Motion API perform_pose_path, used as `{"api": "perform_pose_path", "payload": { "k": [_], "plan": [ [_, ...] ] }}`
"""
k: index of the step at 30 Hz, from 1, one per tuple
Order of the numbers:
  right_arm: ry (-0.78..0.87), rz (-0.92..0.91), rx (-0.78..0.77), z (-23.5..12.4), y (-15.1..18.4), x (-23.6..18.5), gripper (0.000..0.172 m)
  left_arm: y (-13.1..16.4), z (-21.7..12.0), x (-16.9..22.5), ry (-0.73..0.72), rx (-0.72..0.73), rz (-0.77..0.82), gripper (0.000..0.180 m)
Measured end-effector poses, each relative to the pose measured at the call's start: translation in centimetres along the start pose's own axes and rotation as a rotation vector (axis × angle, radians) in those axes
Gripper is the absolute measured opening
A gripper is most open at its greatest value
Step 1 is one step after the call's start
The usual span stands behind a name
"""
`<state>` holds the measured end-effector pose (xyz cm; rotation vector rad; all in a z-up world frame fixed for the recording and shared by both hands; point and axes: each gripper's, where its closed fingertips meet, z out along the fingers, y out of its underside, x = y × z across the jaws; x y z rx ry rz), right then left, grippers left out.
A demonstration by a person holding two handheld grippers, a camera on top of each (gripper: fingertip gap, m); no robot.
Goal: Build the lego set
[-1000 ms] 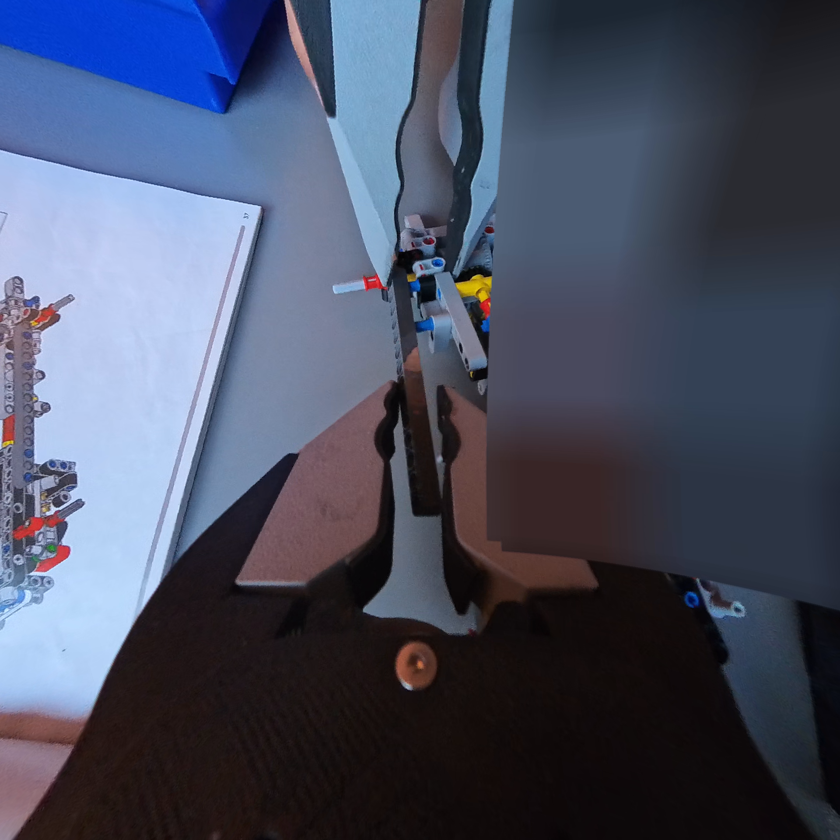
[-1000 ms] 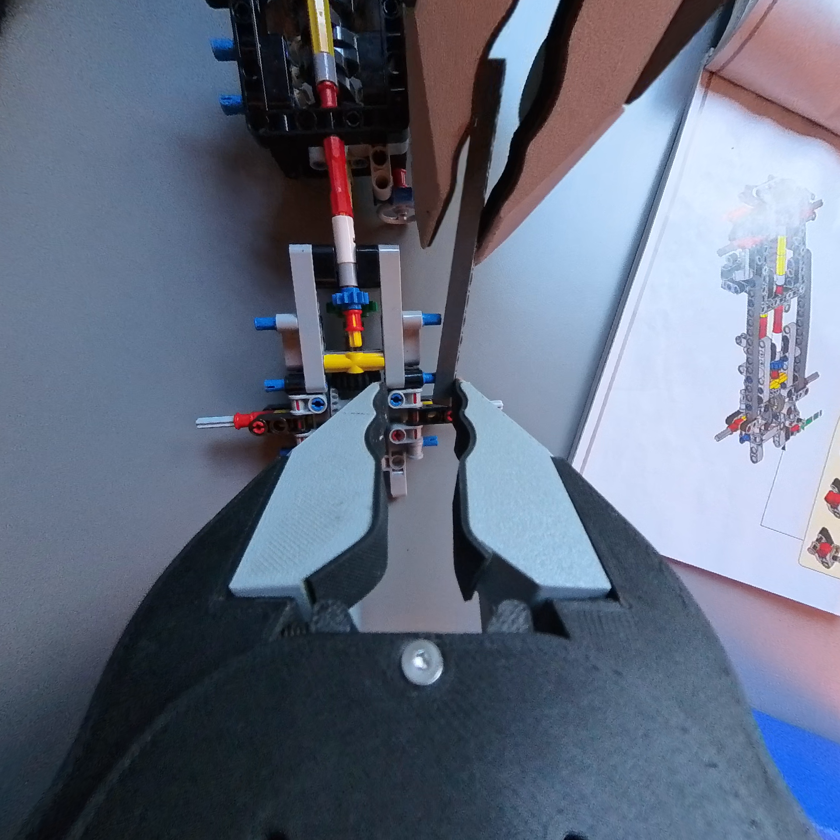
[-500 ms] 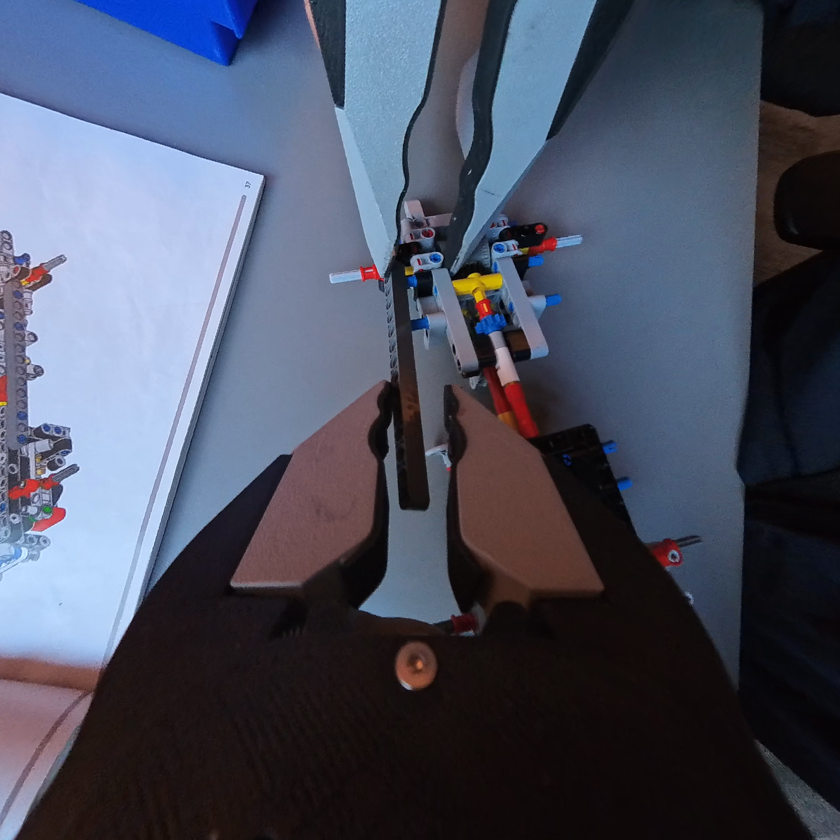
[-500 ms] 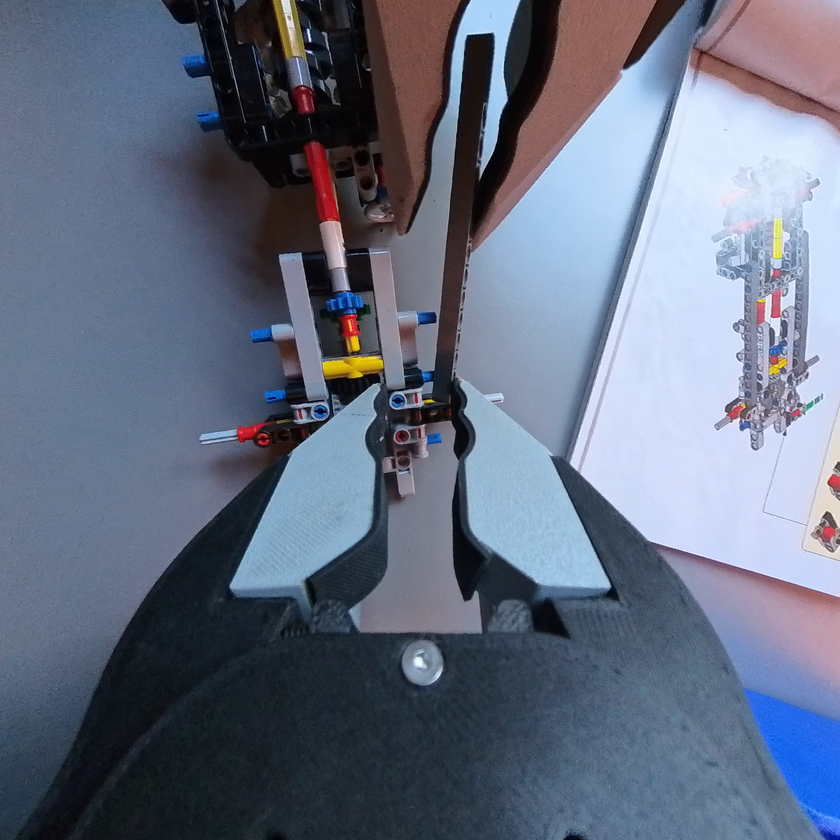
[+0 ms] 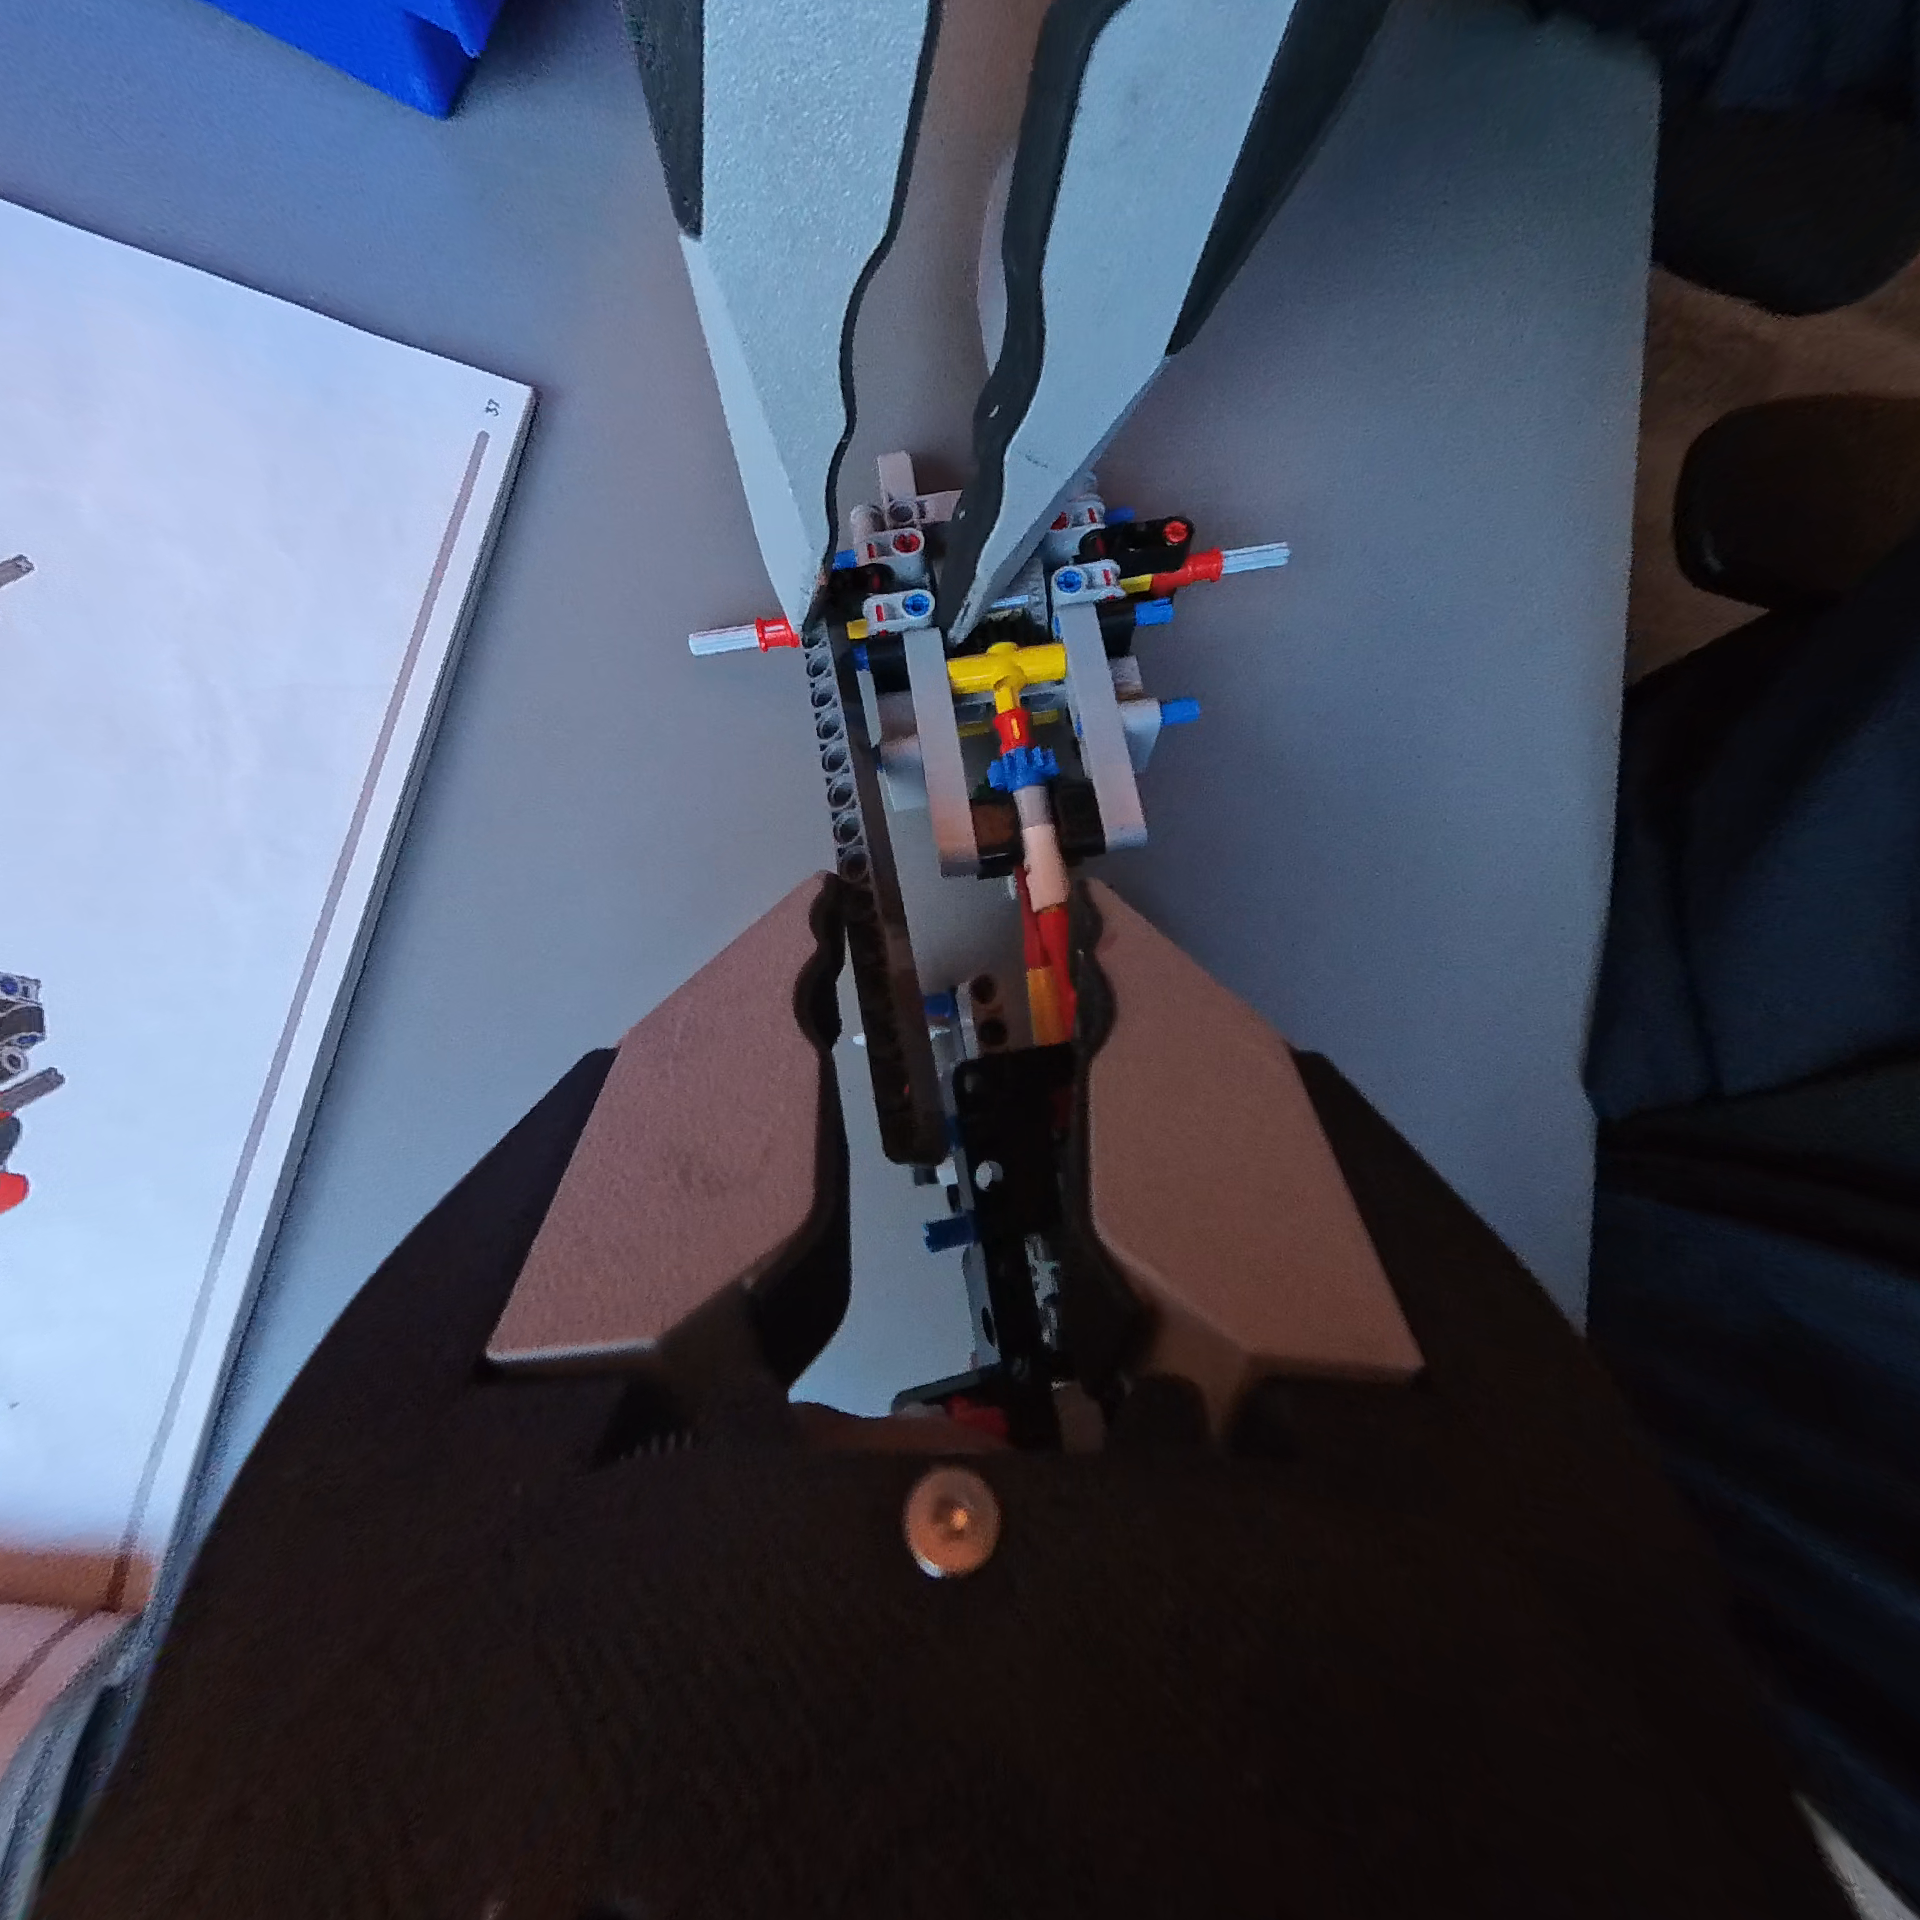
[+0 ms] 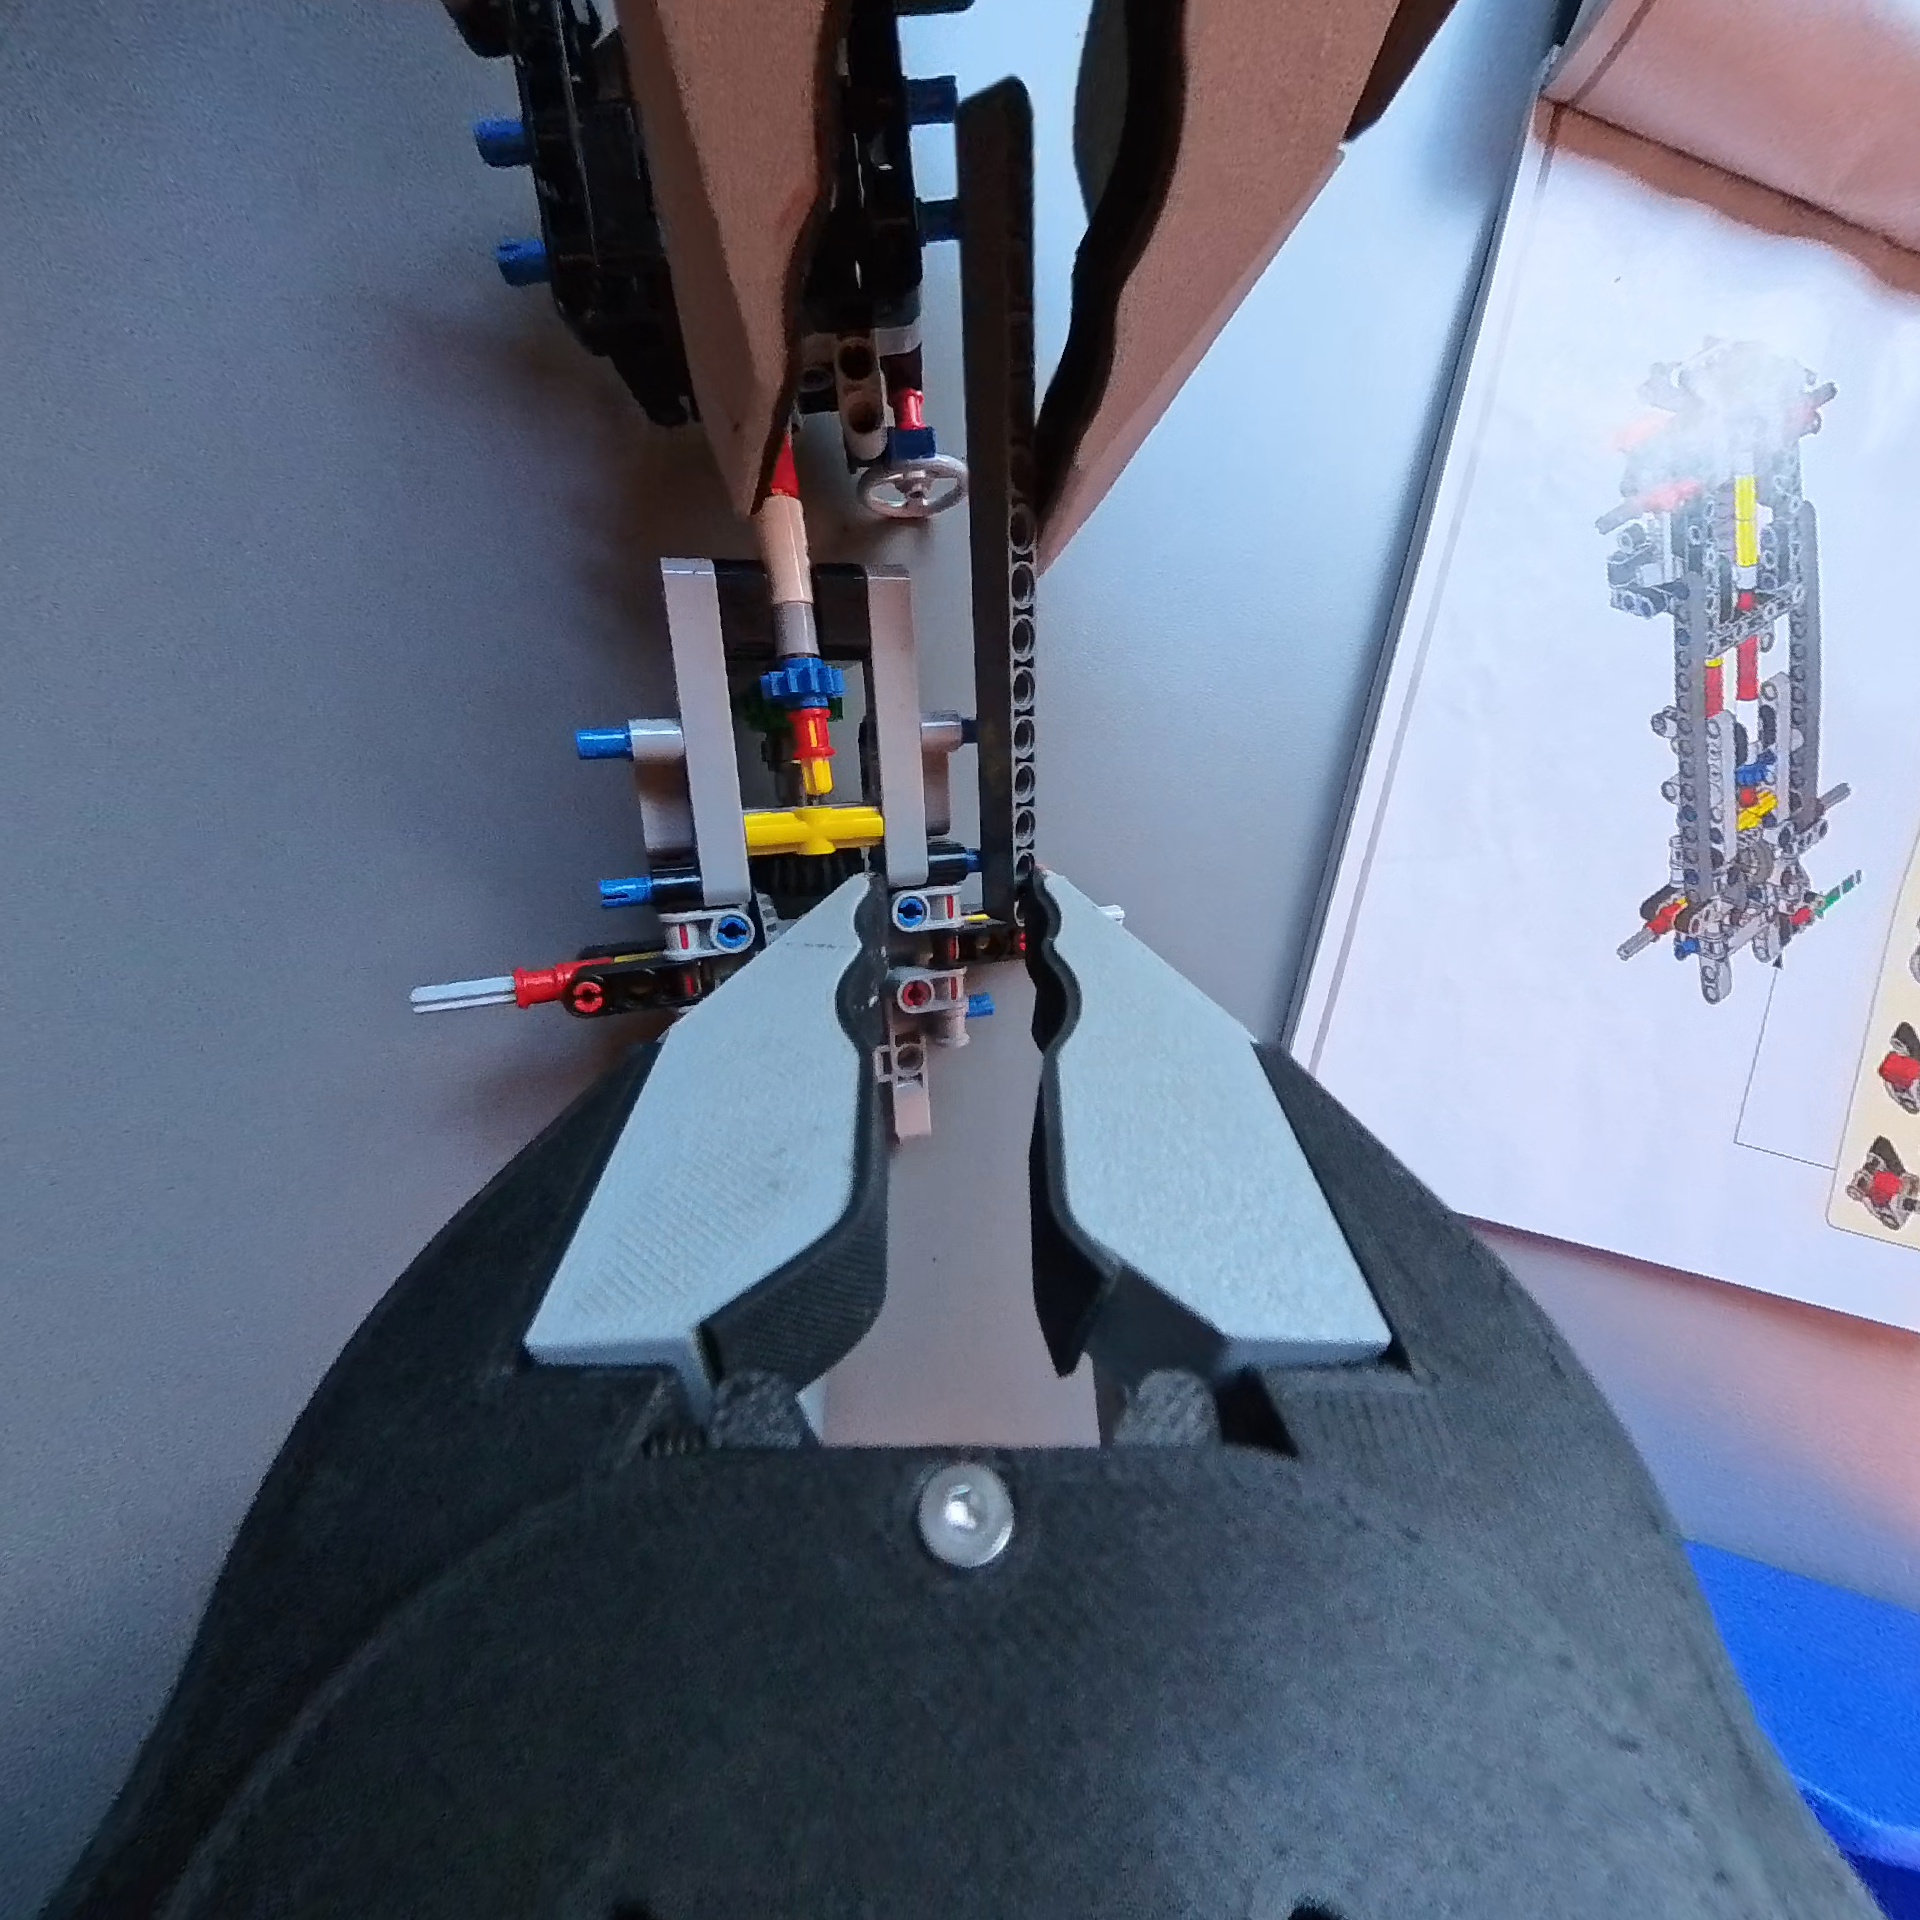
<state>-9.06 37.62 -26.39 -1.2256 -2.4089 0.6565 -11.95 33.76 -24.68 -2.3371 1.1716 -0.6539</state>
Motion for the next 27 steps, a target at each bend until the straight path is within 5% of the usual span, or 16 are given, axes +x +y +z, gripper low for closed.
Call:
{"api": "perform_pose_path", "payload": {
  "k": [6,8,10,11,17,27],
  "plan": [
    [0.014,-0.004,0.01,-0.2,0.0,-0.1,0.023,1.1,1.2,0.4,-0.025,-0.1,0.068,0.061],
    [0.012,-0.007,0.011,-0.2,0.0,-0.3,0.023,0.8,1.2,0.4,-0.004,-0.088,0.045,0.055],
    [0.015,-0.01,0.01,-0.3,0.1,-0.3,0.023,0.3,0.7,1.5,0.12,-0.042,0.007,0.031],
    [0.014,-0.008,0.012,-0.3,0.1,-0.3,0.023,0.2,0.4,2.0,0.194,-0.031,-0.026,0.04],
    [0.02,0.006,0.029,-0.4,0.2,0.1,0.023,0.5,-0.1,1.1,0.352,-0.016,-0.117,0.015],
    [0.05,-0.004,0.04,-0.6,0.2,0.3,0.024,-0.2,-2.1,-1.3,0.257,0.125,-0.18,0.005]
  ]
}}
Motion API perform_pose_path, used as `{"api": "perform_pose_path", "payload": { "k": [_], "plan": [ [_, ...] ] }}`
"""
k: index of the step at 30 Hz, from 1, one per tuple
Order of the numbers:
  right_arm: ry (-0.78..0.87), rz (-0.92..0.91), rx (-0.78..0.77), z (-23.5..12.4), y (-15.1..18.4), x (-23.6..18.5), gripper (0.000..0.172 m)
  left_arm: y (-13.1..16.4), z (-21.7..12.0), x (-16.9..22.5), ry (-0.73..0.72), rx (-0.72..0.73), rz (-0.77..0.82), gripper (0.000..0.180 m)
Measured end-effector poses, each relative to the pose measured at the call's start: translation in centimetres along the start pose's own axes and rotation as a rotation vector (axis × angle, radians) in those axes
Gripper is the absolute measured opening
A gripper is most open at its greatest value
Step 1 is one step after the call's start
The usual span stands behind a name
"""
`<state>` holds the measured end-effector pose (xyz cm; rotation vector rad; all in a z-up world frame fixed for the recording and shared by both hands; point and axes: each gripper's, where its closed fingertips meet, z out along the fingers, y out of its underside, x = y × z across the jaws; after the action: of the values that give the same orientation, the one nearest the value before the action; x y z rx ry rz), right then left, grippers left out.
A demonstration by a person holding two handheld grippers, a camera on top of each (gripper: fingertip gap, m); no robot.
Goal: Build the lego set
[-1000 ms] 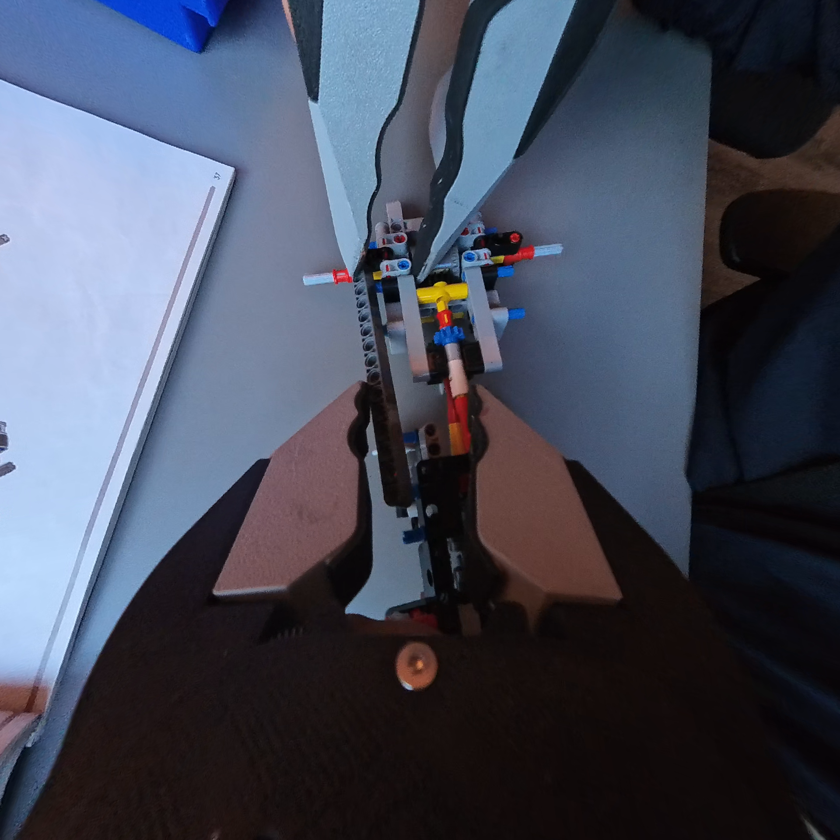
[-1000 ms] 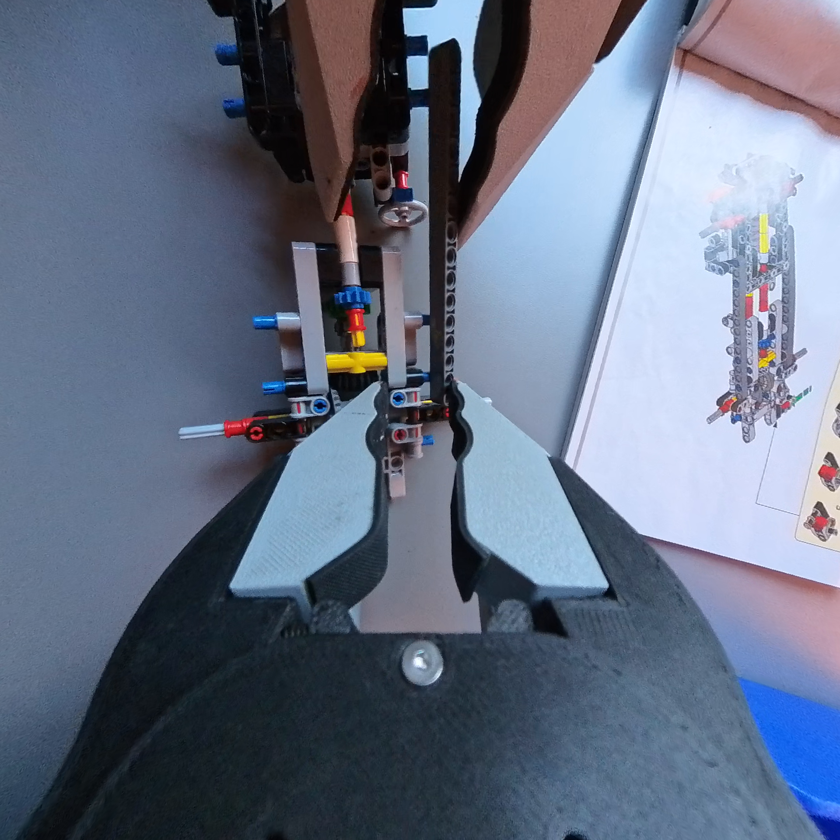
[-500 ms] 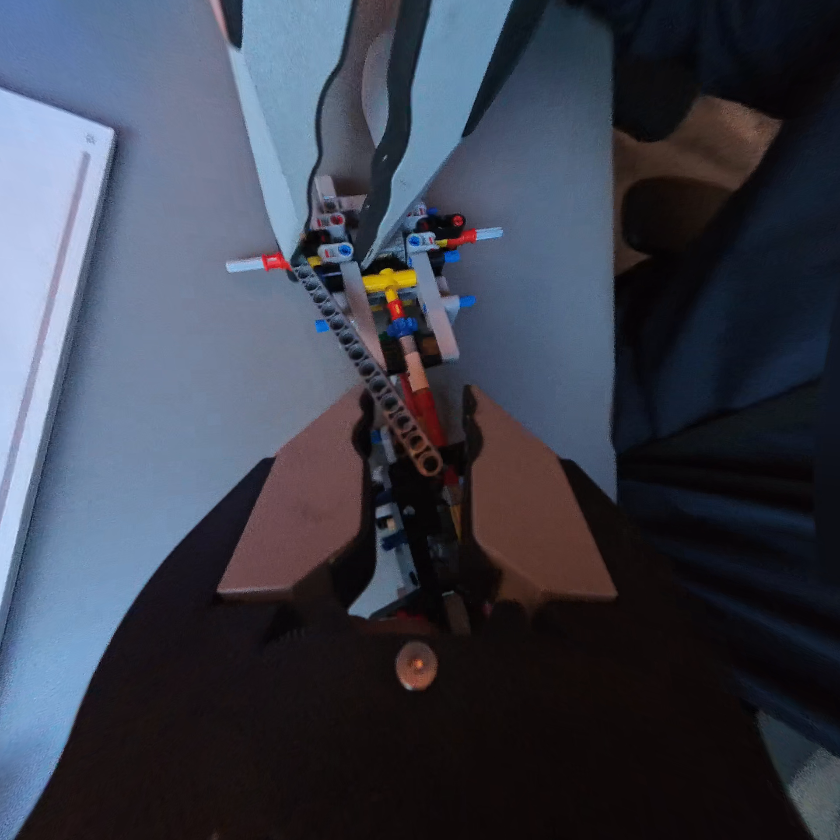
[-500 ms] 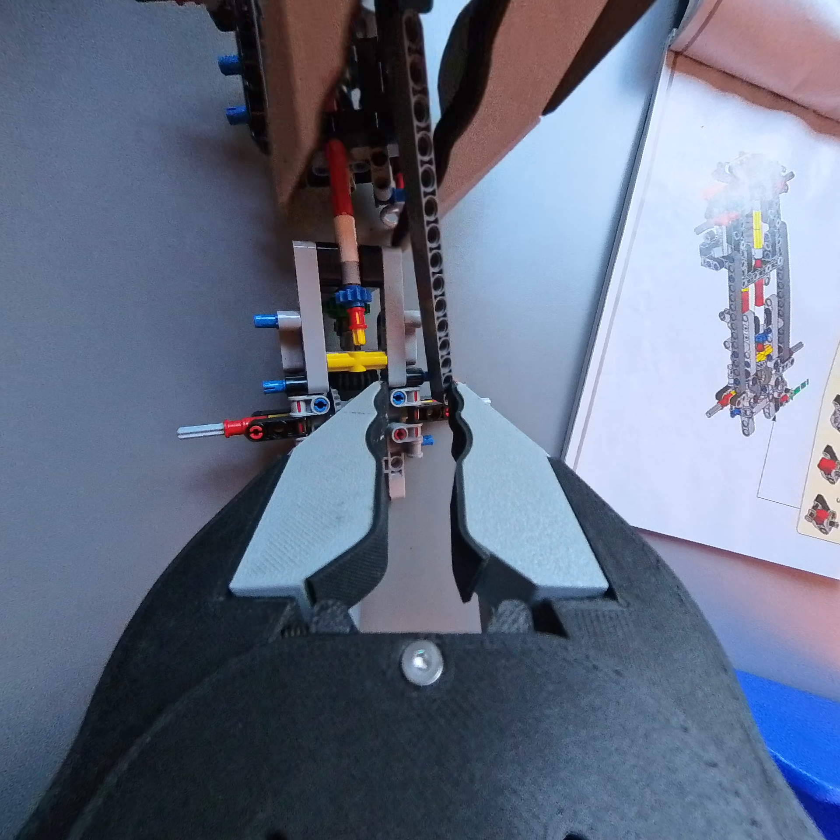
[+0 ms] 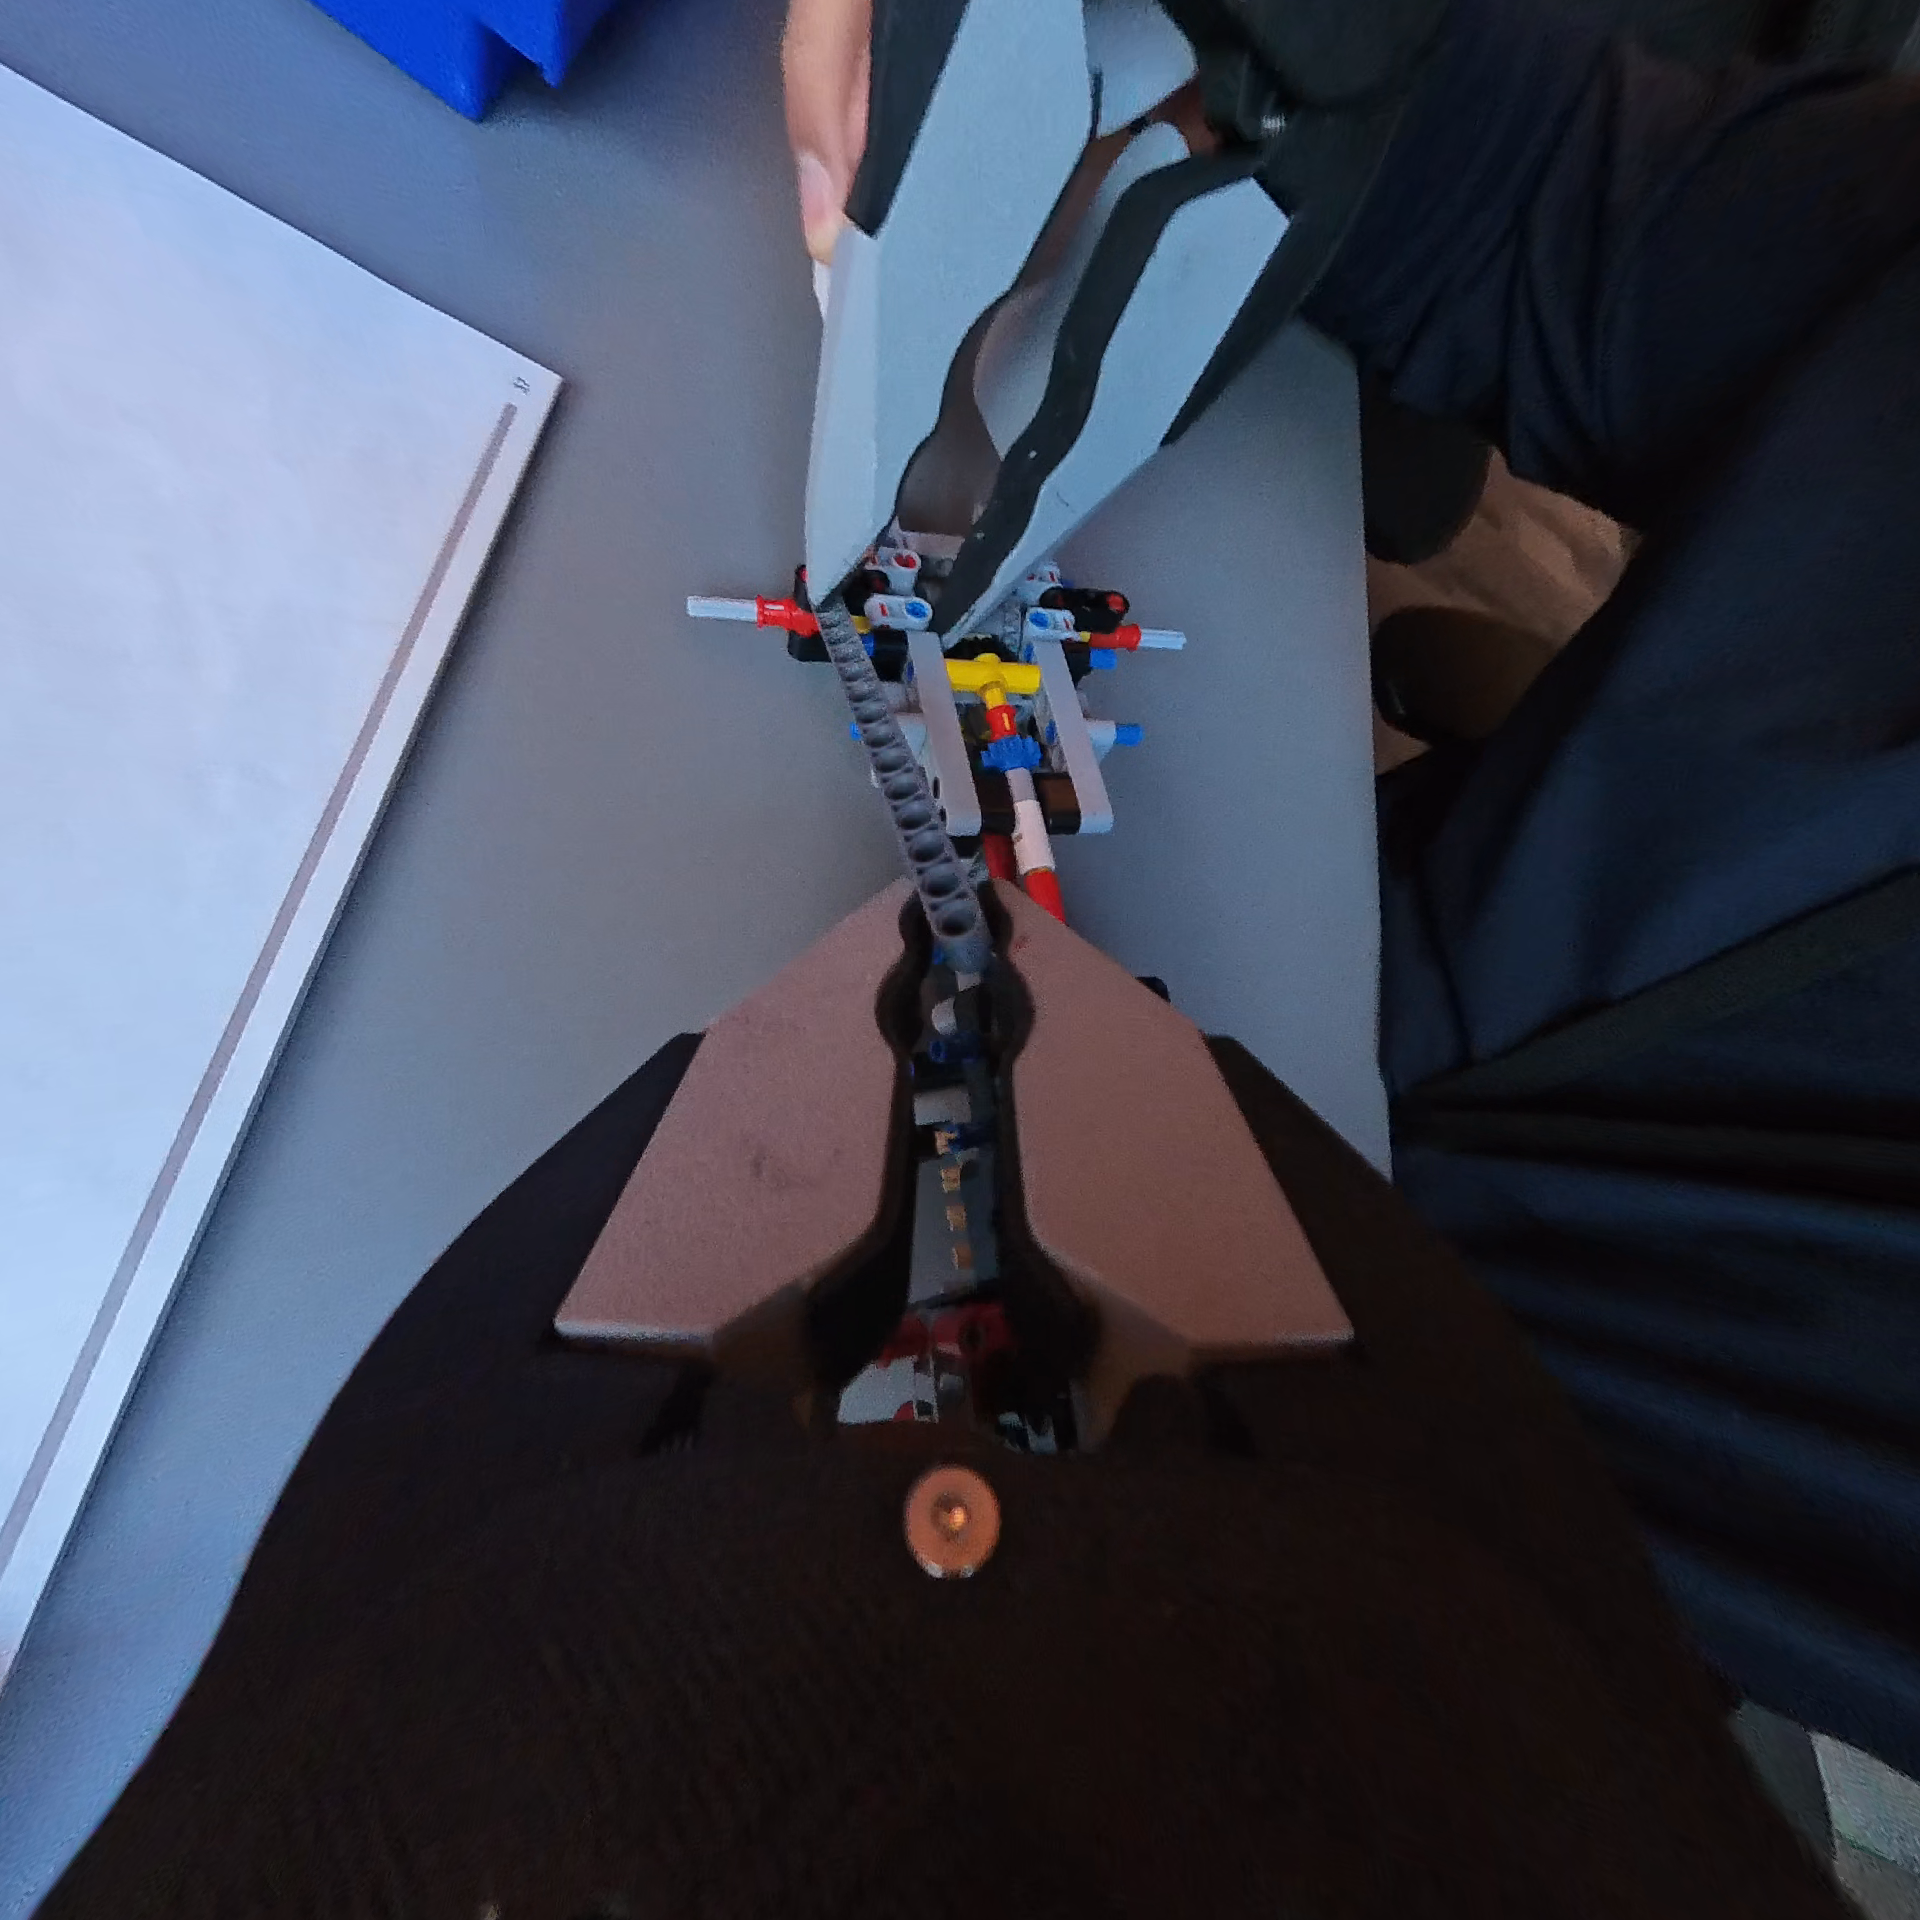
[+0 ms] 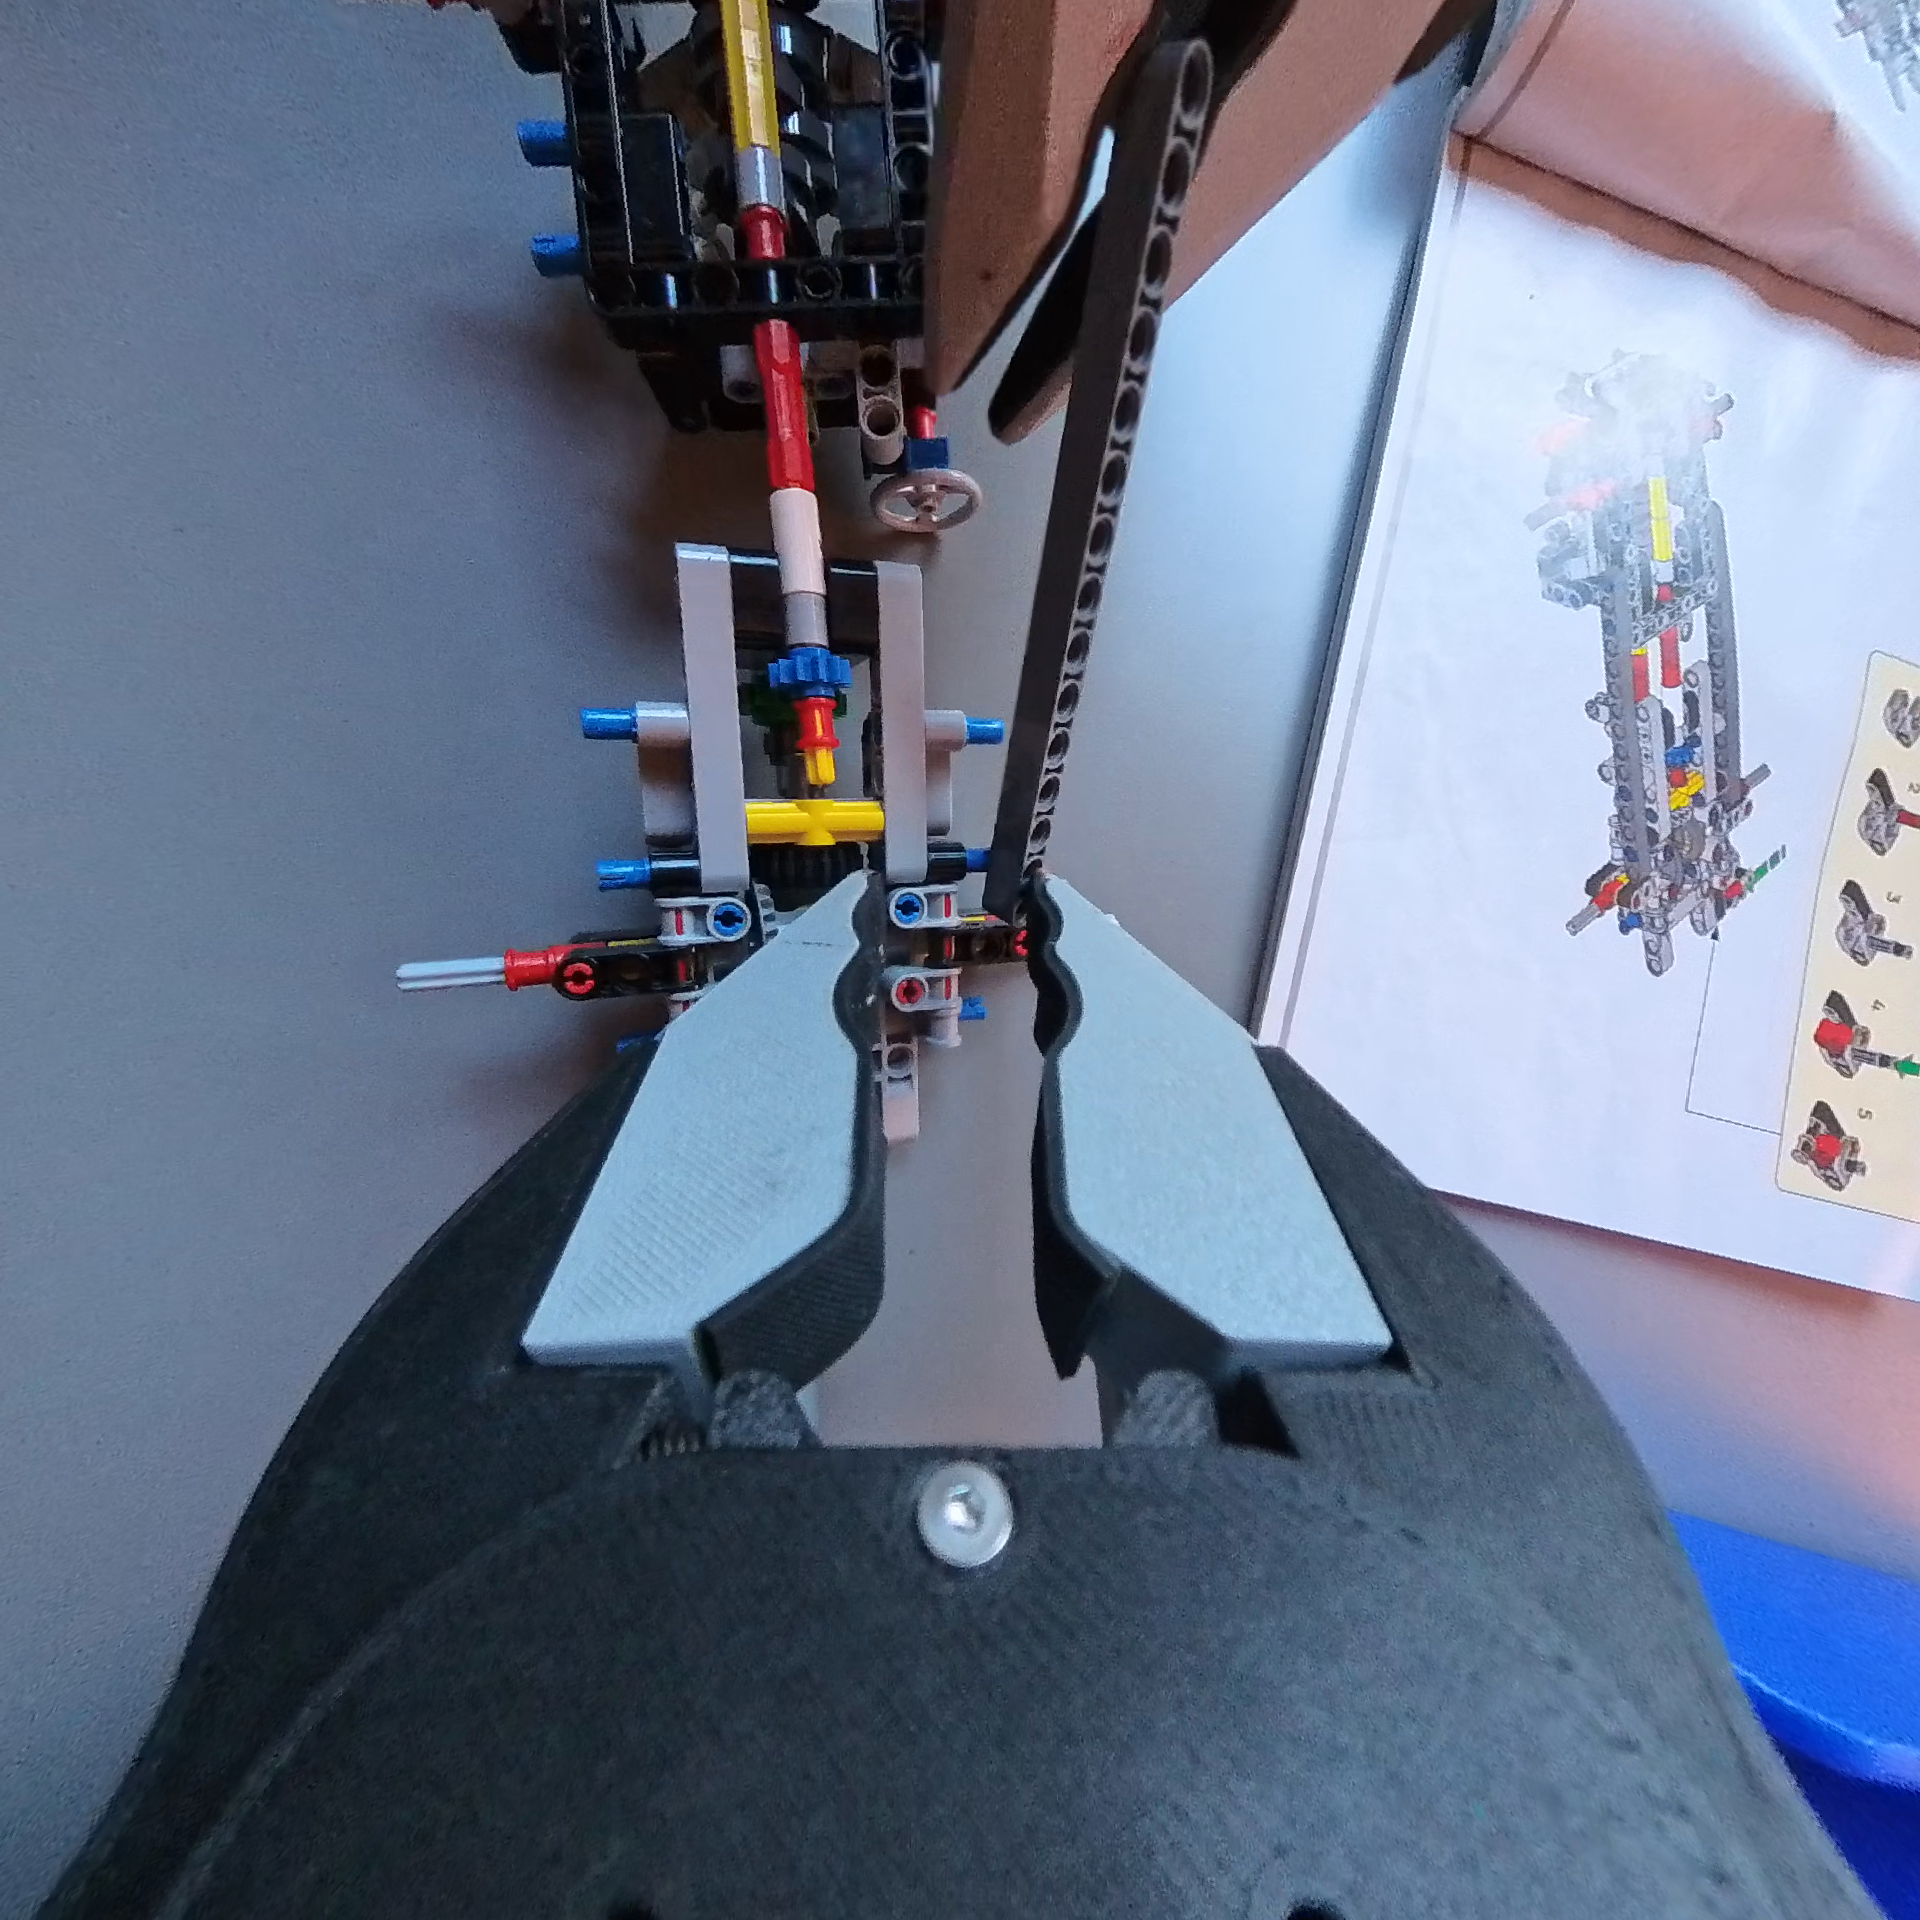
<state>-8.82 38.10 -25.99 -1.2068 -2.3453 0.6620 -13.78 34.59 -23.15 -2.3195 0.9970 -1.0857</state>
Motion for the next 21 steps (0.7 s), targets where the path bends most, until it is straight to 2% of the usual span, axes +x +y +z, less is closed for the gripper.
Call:
{"api": "perform_pose_path", "payload": {
  "k": [1,3,6,10,17,19,21],
  "plan": [
    [0.003,-0.002,-0.003,0.0,0.0,0.0,0.024,-0.1,-0.1,0.0,-0.003,0.013,-0.012,0.01],
    [0.009,-0.008,-0.01,0.0,0.0,-0.1,0.022,0.0,-0.1,-0.2,-0.022,0.017,-0.042,0.033],
    [0.028,-0.018,-0.021,-0.1,-0.1,-0.1,0.022,-0.5,-0.4,-0.6,-0.062,0.064,-0.021,0.01],
    [0.042,-0.025,-0.021,-0.1,-0.1,-0.1,0.021,-0.5,-0.5,-1.6,-0.133,0.075,-0.006,0.005],
    [0.069,-0.078,0.012,-0.2,0.0,0.2,0.022,-0.4,-0.4,-1.9,-0.176,0.082,0.031,0.005],
    [0.059,-0.088,0.038,-0.5,0.0,0.1,0.023,-0.7,-0.5,-1.6,-0.182,0.095,0.094,0.005],
    [0.031,-0.065,0.085,-1.1,-0.4,0.0,0.028,-0.9,-0.6,-1.2,-0.222,0.088,0.227,0.005]
  ]
}}
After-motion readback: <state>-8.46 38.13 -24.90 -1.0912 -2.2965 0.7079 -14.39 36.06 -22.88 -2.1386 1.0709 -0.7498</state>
